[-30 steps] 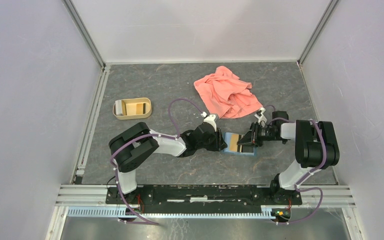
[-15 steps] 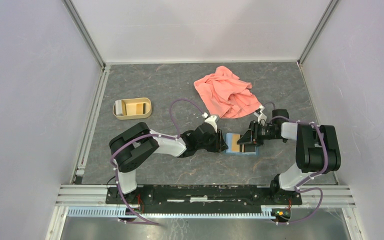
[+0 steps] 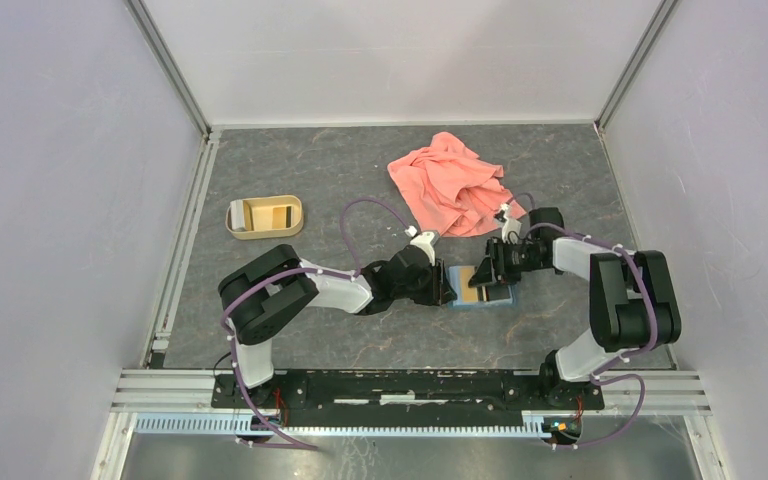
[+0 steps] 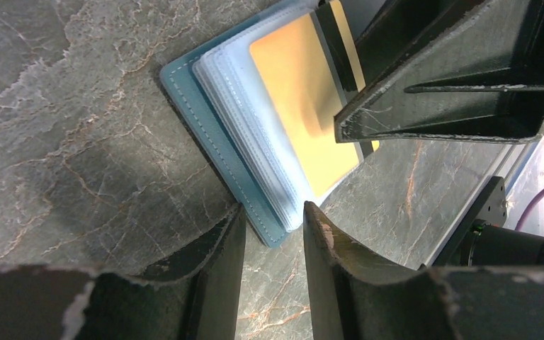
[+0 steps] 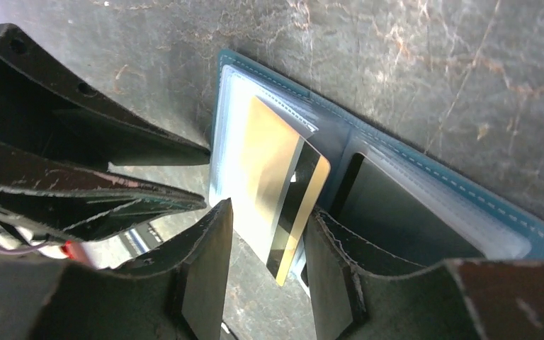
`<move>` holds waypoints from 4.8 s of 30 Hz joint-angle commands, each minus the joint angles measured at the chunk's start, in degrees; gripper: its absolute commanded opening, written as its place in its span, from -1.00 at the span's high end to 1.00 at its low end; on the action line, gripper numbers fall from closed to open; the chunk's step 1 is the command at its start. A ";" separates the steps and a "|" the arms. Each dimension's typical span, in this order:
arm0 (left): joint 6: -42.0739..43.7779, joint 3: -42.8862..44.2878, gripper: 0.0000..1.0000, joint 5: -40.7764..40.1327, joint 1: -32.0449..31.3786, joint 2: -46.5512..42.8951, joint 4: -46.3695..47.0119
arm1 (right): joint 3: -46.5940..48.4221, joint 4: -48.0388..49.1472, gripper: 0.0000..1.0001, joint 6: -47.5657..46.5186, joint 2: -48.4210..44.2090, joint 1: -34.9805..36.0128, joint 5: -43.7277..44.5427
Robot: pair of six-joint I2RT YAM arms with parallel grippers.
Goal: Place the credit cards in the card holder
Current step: Insert the credit card into the card holder.
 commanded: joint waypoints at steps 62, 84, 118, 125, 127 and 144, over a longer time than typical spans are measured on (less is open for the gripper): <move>-2.80 -7.24 0.15 2.40 1.80 -4.74 8.30 | 8.59 -7.54 -0.30 -36.38 -11.44 2.28 10.16; -7.58 -1.47 0.41 5.73 1.66 4.26 9.99 | 6.52 -9.29 0.97 -43.65 -2.88 6.24 15.02; 9.28 -6.60 0.23 0.57 7.30 -13.95 12.30 | 4.76 -10.68 0.54 -40.95 -7.38 0.08 4.88; 7.90 -15.11 -0.47 -5.92 4.77 -18.90 24.32 | 5.38 -12.79 0.62 -42.54 -3.44 0.40 6.95; 4.52 -16.14 -0.75 -3.41 6.05 -16.47 27.51 | 5.38 -12.86 0.63 -42.59 -2.54 0.74 7.39; -11.18 -6.96 -0.11 4.97 3.12 -0.84 30.61 | 6.34 -14.21 0.67 -43.26 2.63 1.21 9.14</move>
